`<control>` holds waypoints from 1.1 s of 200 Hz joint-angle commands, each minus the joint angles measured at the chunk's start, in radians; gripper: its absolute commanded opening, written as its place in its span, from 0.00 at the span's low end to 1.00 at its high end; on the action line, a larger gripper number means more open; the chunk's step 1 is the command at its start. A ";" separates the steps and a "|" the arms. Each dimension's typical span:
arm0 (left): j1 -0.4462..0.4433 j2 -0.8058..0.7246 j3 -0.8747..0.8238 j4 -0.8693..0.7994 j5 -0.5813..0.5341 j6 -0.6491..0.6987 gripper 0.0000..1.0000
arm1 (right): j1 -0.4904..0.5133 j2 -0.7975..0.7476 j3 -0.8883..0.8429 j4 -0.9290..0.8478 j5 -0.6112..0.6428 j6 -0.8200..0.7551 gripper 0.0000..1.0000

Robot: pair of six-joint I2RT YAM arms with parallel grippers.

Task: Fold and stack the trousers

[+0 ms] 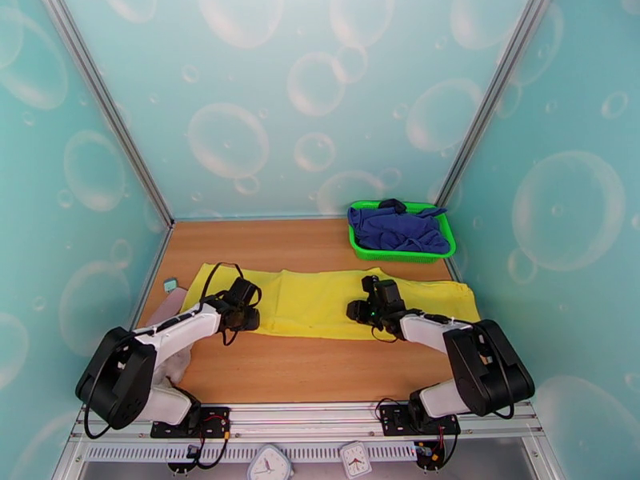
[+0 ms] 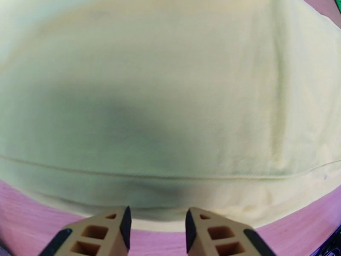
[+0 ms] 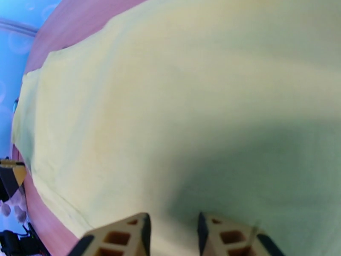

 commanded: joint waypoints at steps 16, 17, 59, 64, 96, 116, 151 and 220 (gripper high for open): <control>0.006 0.063 0.081 0.093 -0.019 0.004 0.39 | 0.006 -0.128 -0.029 -0.048 0.127 0.033 0.37; 0.005 0.064 0.085 0.098 -0.014 0.006 0.39 | 0.008 -0.135 -0.029 -0.051 0.130 0.032 0.37; -0.081 0.143 0.189 0.256 0.251 0.111 0.40 | 0.137 -0.307 -0.012 -0.196 0.155 -0.076 0.40; -0.102 0.150 0.196 0.238 0.232 0.127 0.40 | 0.152 -0.310 -0.007 -0.217 0.163 -0.080 0.41; -0.224 0.153 0.207 0.066 -0.035 0.189 0.43 | 0.271 -0.294 0.013 -0.276 0.160 -0.116 0.42; -0.269 0.124 0.175 0.022 -0.081 0.181 0.44 | 0.322 -0.276 0.009 -0.273 0.196 -0.108 0.45; -0.310 0.121 0.158 0.052 -0.117 0.181 0.47 | 0.332 -0.184 0.035 -0.264 0.260 -0.075 0.46; -0.317 0.198 0.198 0.034 -0.161 0.191 0.39 | 0.358 -0.058 0.080 -0.263 0.309 -0.086 0.47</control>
